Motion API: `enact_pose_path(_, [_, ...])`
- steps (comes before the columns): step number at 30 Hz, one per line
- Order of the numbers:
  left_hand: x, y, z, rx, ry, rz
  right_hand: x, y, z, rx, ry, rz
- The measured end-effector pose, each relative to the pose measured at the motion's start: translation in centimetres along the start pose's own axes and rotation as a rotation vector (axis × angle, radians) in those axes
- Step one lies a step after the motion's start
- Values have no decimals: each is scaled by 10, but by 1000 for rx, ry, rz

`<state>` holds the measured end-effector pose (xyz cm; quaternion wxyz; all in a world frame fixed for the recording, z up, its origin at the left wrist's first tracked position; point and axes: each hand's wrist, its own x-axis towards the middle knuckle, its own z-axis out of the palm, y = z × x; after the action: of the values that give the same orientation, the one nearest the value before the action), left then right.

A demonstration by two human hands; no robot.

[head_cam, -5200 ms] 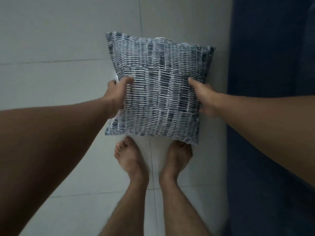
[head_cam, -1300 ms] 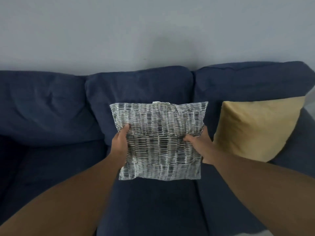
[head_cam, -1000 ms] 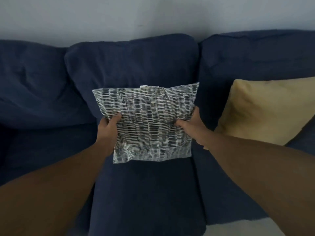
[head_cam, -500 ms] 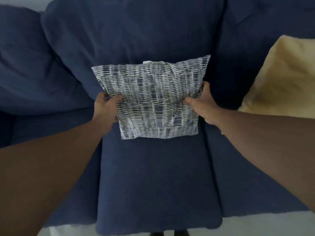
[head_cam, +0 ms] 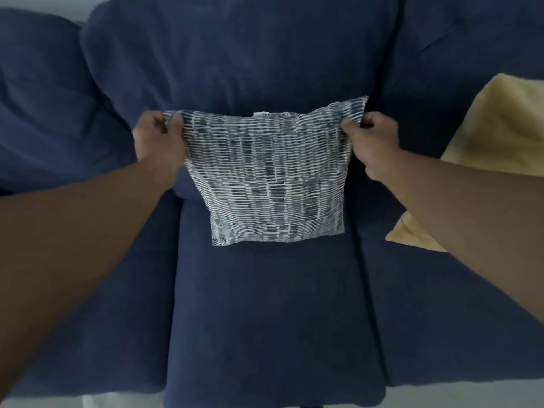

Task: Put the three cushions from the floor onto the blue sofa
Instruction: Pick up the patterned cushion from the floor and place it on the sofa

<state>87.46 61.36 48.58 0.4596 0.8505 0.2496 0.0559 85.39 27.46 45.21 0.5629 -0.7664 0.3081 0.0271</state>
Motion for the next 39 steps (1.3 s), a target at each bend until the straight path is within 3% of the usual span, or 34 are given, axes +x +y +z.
enact_pose_path(3, [6, 2, -8, -1, 25, 61, 1, -9, -2, 14, -8, -54])
enact_pose_path(8, [0, -5, -9, 40, 22, 15, -2, -7, -2, 0, -15, 65])
enact_pose_path(10, [-14, -3, -4, 110, 101, 41, -16, -2, -2, -219, 125, -88])
enact_pose_path(12, [-36, -4, 7, 258, 205, 301, -35, 5, 3, -468, 278, -443])
enact_pose_path(13, [-50, -4, 16, 336, 167, 486, -45, 7, 9, -531, 269, -616])
enact_pose_path(15, [-77, -8, 38, 511, -54, 789, -62, 11, 25, -693, 79, -850])
enact_pose_path(18, [-100, -5, 65, 857, -364, 889, -72, 17, 44, -1028, -213, -980])
enact_pose_path(24, [-68, 9, 52, 1033, -415, 480, -39, -5, 18, -1099, -190, -605])
enact_pose_path(32, [-55, -17, -13, 980, -307, 286, -48, 5, -36, -1103, -190, -221])
enact_pose_path(39, [-135, -80, -47, 988, -594, 203, -120, 48, -30, -1174, -489, -163])
